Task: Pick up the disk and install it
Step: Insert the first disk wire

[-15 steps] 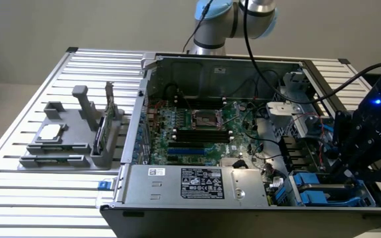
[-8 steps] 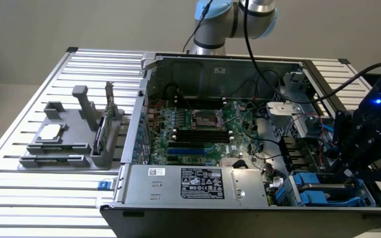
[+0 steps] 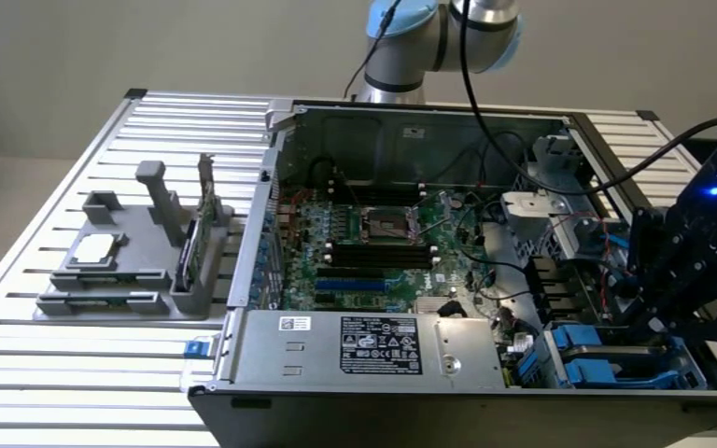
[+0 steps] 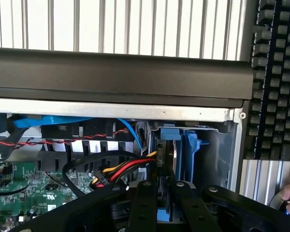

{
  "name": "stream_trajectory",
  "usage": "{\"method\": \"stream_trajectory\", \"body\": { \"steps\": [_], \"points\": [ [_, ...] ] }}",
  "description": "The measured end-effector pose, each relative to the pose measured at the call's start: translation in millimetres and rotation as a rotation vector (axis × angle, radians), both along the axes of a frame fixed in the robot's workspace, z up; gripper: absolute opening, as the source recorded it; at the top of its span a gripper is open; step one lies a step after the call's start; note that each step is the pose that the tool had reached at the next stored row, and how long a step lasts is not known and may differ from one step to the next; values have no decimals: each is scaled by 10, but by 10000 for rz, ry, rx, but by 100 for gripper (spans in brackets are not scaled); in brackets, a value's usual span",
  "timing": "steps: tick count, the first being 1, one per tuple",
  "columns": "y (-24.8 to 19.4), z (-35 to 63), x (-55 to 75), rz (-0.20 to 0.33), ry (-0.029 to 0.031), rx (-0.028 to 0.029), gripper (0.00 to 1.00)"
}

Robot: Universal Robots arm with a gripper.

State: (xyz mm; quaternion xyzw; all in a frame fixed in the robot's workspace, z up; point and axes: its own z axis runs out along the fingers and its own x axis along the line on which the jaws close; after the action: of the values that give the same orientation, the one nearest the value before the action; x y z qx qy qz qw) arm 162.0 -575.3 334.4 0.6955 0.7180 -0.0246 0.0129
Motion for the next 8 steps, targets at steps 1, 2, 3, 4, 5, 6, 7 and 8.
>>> {"method": "stream_trajectory", "body": {
  "steps": [1,2,3,4,5,6,7,8],
  "points": [
    [-4,-2,-4,0,-1,7,17],
    [-10,-4,-11,-1,0,15,17],
    [-18,-5,-18,-1,0,21,17],
    [-25,-5,-25,0,0,20,17],
    [-28,-5,-30,-2,1,20,17],
    [-28,-5,-29,-1,2,21,17],
    [-29,-4,-29,0,2,22,17],
    [-29,-4,-29,-1,2,22,17]
  ]
}}
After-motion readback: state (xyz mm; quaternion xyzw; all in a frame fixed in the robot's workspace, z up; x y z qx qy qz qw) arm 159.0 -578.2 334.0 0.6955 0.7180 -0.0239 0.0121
